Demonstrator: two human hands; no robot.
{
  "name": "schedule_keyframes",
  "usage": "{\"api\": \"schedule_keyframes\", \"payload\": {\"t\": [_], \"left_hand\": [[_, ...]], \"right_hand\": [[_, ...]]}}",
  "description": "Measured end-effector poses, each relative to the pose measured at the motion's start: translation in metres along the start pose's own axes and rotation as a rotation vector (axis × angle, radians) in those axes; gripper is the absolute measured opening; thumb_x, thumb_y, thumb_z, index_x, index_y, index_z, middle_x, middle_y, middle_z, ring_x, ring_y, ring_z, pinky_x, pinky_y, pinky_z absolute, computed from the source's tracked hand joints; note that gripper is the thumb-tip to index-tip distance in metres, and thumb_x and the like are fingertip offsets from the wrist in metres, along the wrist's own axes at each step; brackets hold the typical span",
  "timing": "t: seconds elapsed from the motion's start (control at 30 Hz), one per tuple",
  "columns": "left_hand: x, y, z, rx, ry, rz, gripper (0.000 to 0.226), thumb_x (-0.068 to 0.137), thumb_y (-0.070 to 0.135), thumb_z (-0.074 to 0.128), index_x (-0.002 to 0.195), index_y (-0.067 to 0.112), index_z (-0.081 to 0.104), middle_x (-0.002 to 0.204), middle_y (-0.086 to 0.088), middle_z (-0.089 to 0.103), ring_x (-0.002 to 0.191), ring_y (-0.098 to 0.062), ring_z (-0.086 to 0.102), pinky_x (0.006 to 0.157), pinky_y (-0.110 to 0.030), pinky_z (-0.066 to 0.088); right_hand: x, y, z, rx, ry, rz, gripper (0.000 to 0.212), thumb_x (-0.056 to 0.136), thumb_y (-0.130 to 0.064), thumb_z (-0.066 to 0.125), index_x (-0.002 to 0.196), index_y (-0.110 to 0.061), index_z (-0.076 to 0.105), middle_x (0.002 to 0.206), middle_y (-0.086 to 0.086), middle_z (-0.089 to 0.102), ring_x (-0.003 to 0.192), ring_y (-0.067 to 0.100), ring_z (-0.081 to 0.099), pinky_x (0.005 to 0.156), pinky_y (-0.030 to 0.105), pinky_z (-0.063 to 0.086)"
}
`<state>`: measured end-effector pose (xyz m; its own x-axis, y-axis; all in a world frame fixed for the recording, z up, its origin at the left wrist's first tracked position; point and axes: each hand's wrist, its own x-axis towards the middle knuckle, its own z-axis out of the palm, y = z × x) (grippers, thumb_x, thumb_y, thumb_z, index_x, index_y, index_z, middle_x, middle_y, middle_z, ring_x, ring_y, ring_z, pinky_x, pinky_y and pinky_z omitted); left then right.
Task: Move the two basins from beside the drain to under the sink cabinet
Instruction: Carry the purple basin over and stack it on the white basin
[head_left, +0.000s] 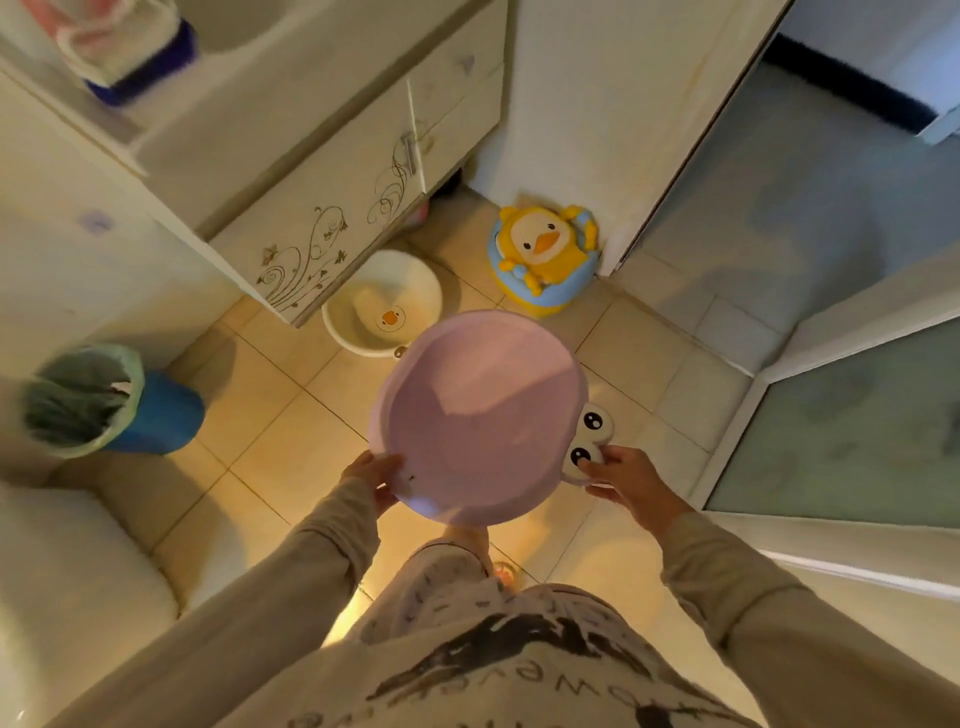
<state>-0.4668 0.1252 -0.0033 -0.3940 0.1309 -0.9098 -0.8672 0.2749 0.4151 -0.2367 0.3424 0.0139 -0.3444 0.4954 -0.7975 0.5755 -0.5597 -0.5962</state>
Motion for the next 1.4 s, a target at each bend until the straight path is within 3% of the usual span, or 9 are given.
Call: {"api": "schedule_keyframes", "payload": {"t": [0.1, 0.23, 0.4, 0.53, 0.67, 0.83, 1.0, 1.23, 1.4], "left_hand": [[0.012, 0.033, 0.016, -0.02, 0.017, -0.019, 0.058, 0.078, -0.002, 0.065, 0.133, 0.004, 0.048, 0.105, -0.019, 0.061, 0.069, -0.026, 0.059, 0.074, -0.041, 0.054], [0.025, 0.074, 0.031, -0.06, 0.014, -0.037, 0.05, 0.08, -0.004, 0.063, 0.128, 0.003, 0.051, 0.084, -0.012, 0.061, 0.068, -0.026, 0.058, 0.05, -0.034, 0.058], [0.033, 0.112, 0.049, -0.103, 0.035, -0.014, 0.041, 0.083, -0.006, 0.059, 0.122, -0.001, 0.052, 0.106, -0.018, 0.059, 0.072, -0.028, 0.055, 0.052, -0.03, 0.058], [0.05, 0.127, 0.066, -0.181, 0.089, -0.037, 0.064, 0.082, -0.005, 0.06, 0.141, 0.001, 0.035, 0.137, -0.028, 0.049, 0.098, -0.033, 0.053, 0.092, -0.046, 0.049], [0.057, 0.141, 0.092, -0.283, 0.155, -0.054, 0.051, 0.083, -0.005, 0.058, 0.132, -0.002, 0.045, 0.092, -0.015, 0.06, 0.074, -0.028, 0.056, 0.052, -0.03, 0.058], [0.06, 0.136, 0.134, -0.462, 0.226, -0.078, 0.049, 0.084, -0.001, 0.058, 0.131, -0.001, 0.046, 0.113, -0.019, 0.055, 0.096, -0.034, 0.055, 0.089, -0.043, 0.048], [0.065, 0.137, 0.179, -0.665, 0.292, -0.104, 0.017, 0.083, -0.003, 0.059, 0.098, 0.004, 0.057, 0.094, -0.013, 0.06, 0.08, -0.031, 0.058, 0.057, -0.034, 0.06], [0.099, 0.119, 0.206, -0.795, 0.351, -0.184, 0.042, 0.082, -0.003, 0.06, 0.122, 0.003, 0.054, 0.108, -0.018, 0.059, 0.093, -0.037, 0.057, 0.082, -0.045, 0.052], [0.156, 0.102, 0.202, -0.827, 0.345, -0.226, 0.031, 0.083, -0.005, 0.058, 0.113, 0.005, 0.055, 0.1, -0.015, 0.059, 0.076, -0.03, 0.056, 0.059, -0.035, 0.057]], "right_hand": [[0.025, -0.038, 0.001, -0.022, -0.009, 0.017, 0.037, 0.083, -0.004, 0.065, 0.118, 0.004, 0.06, 0.113, 0.018, 0.064, 0.101, 0.03, 0.059, 0.078, 0.035, 0.049], [0.057, -0.079, 0.01, -0.048, -0.03, 0.047, 0.038, 0.083, -0.003, 0.065, 0.12, 0.005, 0.058, 0.113, 0.019, 0.064, 0.102, 0.031, 0.059, 0.077, 0.035, 0.051], [0.093, -0.129, 0.019, -0.126, -0.069, 0.045, 0.031, 0.083, -0.002, 0.065, 0.113, 0.006, 0.063, 0.091, 0.014, 0.069, 0.082, 0.025, 0.064, 0.064, 0.031, 0.053], [0.129, -0.173, 0.019, -0.215, -0.12, 0.041, 0.032, 0.082, -0.001, 0.066, 0.113, 0.006, 0.062, 0.099, 0.017, 0.067, 0.088, 0.029, 0.063, 0.066, 0.032, 0.053], [0.176, -0.226, 0.02, -0.338, -0.225, 0.069, 0.031, 0.084, -0.001, 0.063, 0.115, 0.006, 0.06, 0.106, 0.018, 0.063, 0.093, 0.031, 0.06, 0.071, 0.035, 0.053], [0.233, -0.297, 0.022, -0.539, -0.376, 0.077, 0.023, 0.085, -0.005, 0.064, 0.107, -0.002, 0.063, 0.097, 0.013, 0.065, 0.077, 0.017, 0.062, 0.056, 0.022, 0.051], [0.283, -0.345, 0.024, -0.722, -0.472, 0.091, 0.017, 0.086, -0.006, 0.063, 0.103, -0.008, 0.061, 0.103, 0.012, 0.064, 0.082, 0.018, 0.062, 0.068, 0.028, 0.052], [0.333, -0.351, 0.036, -0.881, -0.448, 0.136, 0.02, 0.087, -0.005, 0.061, 0.106, -0.007, 0.059, 0.107, 0.014, 0.062, 0.094, 0.025, 0.059, 0.064, 0.028, 0.05], [0.382, -0.318, 0.049, -0.944, -0.403, 0.17, 0.033, 0.088, -0.004, 0.059, 0.12, 0.0, 0.057, 0.111, 0.015, 0.062, 0.099, 0.029, 0.058, 0.071, 0.033, 0.051]]}}
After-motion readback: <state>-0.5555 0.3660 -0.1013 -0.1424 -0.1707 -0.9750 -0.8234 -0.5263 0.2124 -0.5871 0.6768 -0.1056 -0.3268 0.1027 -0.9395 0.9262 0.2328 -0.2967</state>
